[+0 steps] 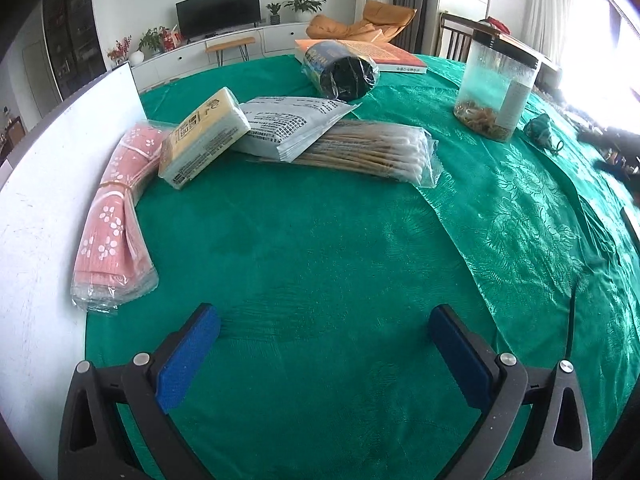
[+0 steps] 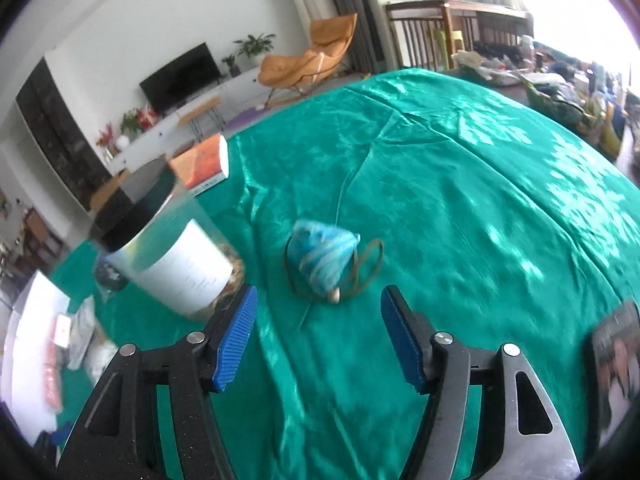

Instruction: Organize soft objects

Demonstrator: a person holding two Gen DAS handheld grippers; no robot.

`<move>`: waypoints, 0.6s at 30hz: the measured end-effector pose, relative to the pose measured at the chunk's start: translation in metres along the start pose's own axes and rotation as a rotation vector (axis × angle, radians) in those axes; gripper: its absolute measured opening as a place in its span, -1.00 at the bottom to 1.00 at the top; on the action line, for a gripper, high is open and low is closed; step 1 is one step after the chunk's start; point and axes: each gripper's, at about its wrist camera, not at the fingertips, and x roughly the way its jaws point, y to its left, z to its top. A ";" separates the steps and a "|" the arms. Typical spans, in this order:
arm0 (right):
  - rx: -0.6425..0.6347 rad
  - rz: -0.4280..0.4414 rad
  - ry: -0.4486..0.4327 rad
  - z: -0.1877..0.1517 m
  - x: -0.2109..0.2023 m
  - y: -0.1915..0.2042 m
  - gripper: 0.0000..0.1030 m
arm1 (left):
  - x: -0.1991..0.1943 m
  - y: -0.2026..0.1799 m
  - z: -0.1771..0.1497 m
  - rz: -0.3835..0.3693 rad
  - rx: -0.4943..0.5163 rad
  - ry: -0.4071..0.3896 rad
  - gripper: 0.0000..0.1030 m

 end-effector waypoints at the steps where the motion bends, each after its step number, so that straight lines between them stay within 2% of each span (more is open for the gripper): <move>1: 0.004 -0.009 0.006 -0.011 -0.010 0.001 0.38 | 0.000 0.000 0.000 0.001 0.001 0.000 1.00; 5: -0.002 -0.030 0.081 -0.062 -0.026 0.013 0.38 | 0.000 0.000 0.000 0.002 0.001 0.000 1.00; 7: -0.030 -0.060 0.084 -0.080 -0.029 0.022 0.38 | 0.000 -0.001 0.000 0.001 0.001 0.000 1.00; 12: -0.174 -0.147 0.009 -0.089 -0.043 0.051 0.38 | 0.000 -0.001 0.000 0.001 0.001 0.000 1.00; 18: -0.243 -0.163 0.089 -0.096 -0.025 0.058 0.38 | 0.000 0.000 0.000 0.001 0.001 0.000 1.00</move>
